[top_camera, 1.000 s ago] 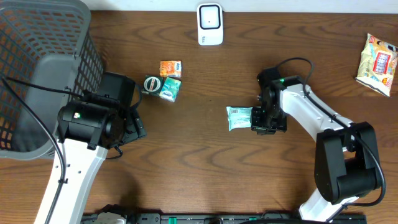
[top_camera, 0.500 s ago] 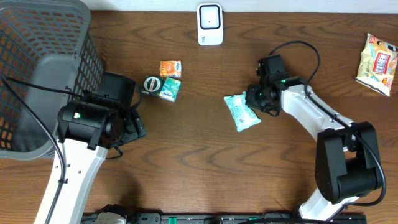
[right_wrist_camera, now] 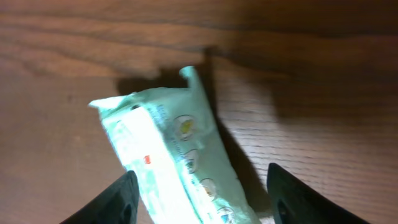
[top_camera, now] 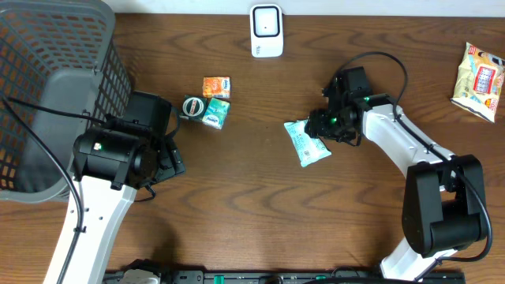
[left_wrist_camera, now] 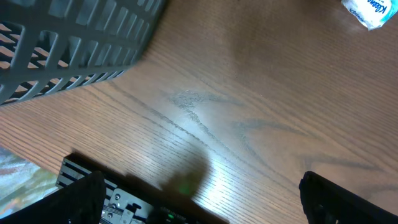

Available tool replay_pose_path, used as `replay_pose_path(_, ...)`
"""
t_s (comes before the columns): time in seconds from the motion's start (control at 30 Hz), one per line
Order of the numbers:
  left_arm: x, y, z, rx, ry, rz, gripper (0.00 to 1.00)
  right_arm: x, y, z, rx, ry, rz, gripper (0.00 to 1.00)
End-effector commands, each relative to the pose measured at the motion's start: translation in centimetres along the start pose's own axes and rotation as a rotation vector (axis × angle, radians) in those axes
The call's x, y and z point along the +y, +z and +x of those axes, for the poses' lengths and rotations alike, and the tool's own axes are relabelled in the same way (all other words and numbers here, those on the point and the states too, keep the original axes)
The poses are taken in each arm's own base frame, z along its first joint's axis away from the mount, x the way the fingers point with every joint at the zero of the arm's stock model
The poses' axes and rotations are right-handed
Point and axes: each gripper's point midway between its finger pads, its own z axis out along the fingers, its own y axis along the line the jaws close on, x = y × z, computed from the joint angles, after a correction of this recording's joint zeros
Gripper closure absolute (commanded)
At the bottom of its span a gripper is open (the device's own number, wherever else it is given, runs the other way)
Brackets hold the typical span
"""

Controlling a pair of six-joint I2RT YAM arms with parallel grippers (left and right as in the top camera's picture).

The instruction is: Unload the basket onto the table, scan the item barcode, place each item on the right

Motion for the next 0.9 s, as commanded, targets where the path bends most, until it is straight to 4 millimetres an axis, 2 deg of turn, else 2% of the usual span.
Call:
replay_pose_path(0.0,0.1,0.0,0.1,0.005,-0.017,0.002,0.02,0.8,-0.4,-0.3,-0.008,-0.148,-0.043,0.35)
replay_pose_path(0.3,0.1,0.0,0.1,0.005,-0.017,0.002,0.02,0.4,0.6,0.4,-0.015,-0.156,-0.05,0.39)
replay_pose_path(0.53,0.1,0.0,0.1,0.005,-0.017,0.002,0.02,1.1,1.4,1.2,-0.012,-0.159,-0.114,0.41)
replay_pose_path(0.6,0.1,0.0,0.1,0.005,-0.017,0.002,0.02,1.3,1.5,1.4,-0.007,-0.158,-0.128,0.44)
replay_pose_path(0.87,0.1,0.0,0.1,0.005,-0.017,0.002,0.02,2.2,1.8,2.2,0.03,-0.137,-0.185,0.68)
